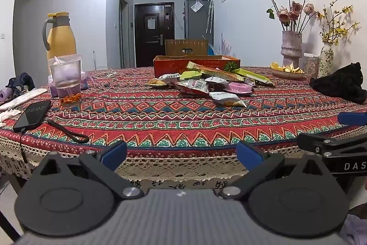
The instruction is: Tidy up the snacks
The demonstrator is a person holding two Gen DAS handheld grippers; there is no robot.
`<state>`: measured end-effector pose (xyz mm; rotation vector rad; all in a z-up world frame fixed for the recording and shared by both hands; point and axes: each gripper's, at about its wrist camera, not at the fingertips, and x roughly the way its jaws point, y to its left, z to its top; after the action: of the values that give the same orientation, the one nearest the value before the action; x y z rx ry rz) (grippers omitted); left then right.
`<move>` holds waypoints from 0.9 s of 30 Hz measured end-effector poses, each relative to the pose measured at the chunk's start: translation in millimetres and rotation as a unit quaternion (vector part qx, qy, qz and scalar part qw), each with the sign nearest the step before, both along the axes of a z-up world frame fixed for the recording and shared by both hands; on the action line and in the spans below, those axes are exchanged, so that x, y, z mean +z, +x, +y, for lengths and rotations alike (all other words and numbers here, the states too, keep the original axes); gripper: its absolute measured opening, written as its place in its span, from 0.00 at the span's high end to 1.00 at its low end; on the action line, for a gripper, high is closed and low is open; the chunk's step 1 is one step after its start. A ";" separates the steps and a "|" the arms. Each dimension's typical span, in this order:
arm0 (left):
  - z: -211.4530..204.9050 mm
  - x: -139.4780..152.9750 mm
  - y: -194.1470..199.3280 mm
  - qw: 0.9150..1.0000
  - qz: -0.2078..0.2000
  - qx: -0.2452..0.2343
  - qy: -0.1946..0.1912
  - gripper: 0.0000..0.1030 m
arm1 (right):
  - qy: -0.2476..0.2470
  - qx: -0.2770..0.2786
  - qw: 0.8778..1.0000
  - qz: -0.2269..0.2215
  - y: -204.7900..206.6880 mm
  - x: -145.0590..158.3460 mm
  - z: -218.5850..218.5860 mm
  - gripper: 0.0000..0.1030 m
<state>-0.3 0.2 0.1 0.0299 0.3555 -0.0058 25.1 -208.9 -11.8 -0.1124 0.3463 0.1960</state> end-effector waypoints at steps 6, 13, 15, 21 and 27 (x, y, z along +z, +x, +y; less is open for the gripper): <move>-1.1 1.0 -0.5 1.000 -0.002 0.000 0.000 0.00 | 0.001 -0.002 1.000 0.002 0.8 0.1 -2.4 0.00; 0.2 2.1 0.5 1.000 -0.004 0.000 0.002 0.00 | 0.004 -0.003 1.000 0.004 1.9 0.5 -1.0 0.00; 0.0 2.1 0.5 1.000 -0.004 0.000 0.003 0.00 | 0.003 -0.004 1.000 0.004 2.4 0.9 -0.6 0.00; 0.4 2.1 1.1 1.000 -0.005 0.000 0.003 0.00 | 0.005 -0.004 1.000 0.006 4.2 -0.5 -3.4 0.00; -0.3 3.1 1.0 1.000 -0.006 -0.001 0.004 0.00 | 0.006 -0.005 1.000 0.005 4.4 -1.2 -4.8 0.00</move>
<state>0.7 -0.1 3.2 0.0382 0.3432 -0.0055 29.5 -213.7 -13.0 -0.0987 0.3554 0.1878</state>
